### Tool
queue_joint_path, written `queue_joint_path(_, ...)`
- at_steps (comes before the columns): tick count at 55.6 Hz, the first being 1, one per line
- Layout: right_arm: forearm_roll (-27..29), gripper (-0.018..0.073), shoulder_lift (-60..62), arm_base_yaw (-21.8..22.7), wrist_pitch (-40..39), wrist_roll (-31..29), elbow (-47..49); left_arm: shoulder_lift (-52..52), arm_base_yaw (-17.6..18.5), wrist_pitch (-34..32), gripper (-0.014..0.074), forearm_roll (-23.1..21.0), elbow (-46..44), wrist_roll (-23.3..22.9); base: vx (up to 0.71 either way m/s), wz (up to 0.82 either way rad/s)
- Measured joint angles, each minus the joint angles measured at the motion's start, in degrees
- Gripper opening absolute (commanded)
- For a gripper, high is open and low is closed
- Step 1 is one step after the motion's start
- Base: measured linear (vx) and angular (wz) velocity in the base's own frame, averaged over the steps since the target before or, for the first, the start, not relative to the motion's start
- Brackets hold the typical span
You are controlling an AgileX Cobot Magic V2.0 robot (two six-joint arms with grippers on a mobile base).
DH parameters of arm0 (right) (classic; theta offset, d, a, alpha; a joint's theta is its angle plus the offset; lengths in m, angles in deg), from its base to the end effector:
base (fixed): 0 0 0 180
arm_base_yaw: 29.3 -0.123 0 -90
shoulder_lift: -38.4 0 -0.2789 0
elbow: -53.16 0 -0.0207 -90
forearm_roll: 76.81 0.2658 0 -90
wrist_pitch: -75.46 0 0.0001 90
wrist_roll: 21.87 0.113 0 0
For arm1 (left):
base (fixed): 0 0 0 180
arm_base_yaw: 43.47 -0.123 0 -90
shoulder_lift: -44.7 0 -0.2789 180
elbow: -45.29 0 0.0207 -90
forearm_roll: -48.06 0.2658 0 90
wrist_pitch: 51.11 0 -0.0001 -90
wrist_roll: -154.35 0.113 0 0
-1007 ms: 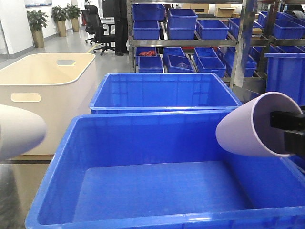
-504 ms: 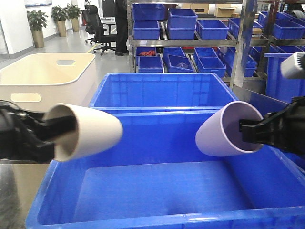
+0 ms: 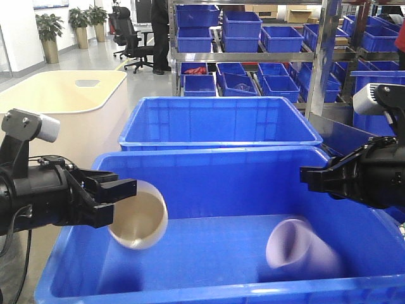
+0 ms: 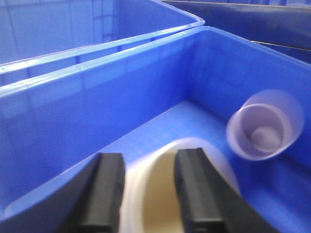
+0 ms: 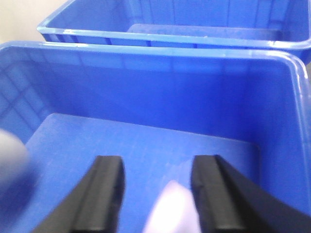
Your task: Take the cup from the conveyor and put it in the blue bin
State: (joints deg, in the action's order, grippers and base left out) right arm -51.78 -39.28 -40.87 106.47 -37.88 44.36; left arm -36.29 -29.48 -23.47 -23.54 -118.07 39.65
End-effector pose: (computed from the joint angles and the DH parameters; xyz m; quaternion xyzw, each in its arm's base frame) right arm 0.2932 0.0852 0.3857 -0.1010 0.8345 0.1720 0.5136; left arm 0.2980 -0.1256 0.3540 0.2013 0.7687 -0.2705 0.5435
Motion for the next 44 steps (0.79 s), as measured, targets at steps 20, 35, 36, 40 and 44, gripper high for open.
queue_joint_path(20, 0.2, 0.0274, 4.8, 0.0, -0.6, -0.2, 0.0, 5.3, 0.0, -4.3, 0.0331, -1.1, 0.0, 0.0, 0.0, 0.0)
queue_joint_path(35, 0.2, 0.0035, 10.2, 0.0, -0.7, -0.2, 0.0, 20.7, 0.0, -14.7, 0.0171, 1.6, 3.1, 0.0, 0.0, 0.0)
queue_joint_path(36, 0.2, 0.0022, 10.5, 0.0, -0.7, -0.2, 0.0, 21.4, 0.0, -14.9, 0.0159, 2.0, 3.4, 0.0, 0.0, 0.0)
queue_joint_path(40, 0.2, -0.0013, 10.8, 0.0, -0.7, -0.2, 0.0, 24.5, 0.0, -15.3, 0.0118, 4.1, 5.3, 0.0, 0.0, 0.0)
queue_joint_path(44, 0.2, -0.0015, 10.8, 0.0, -0.7, -0.2, 0.0, 26.9, 0.0, -15.4, 0.0083, 5.3, 7.0, 0.0, 0.0, 0.0)
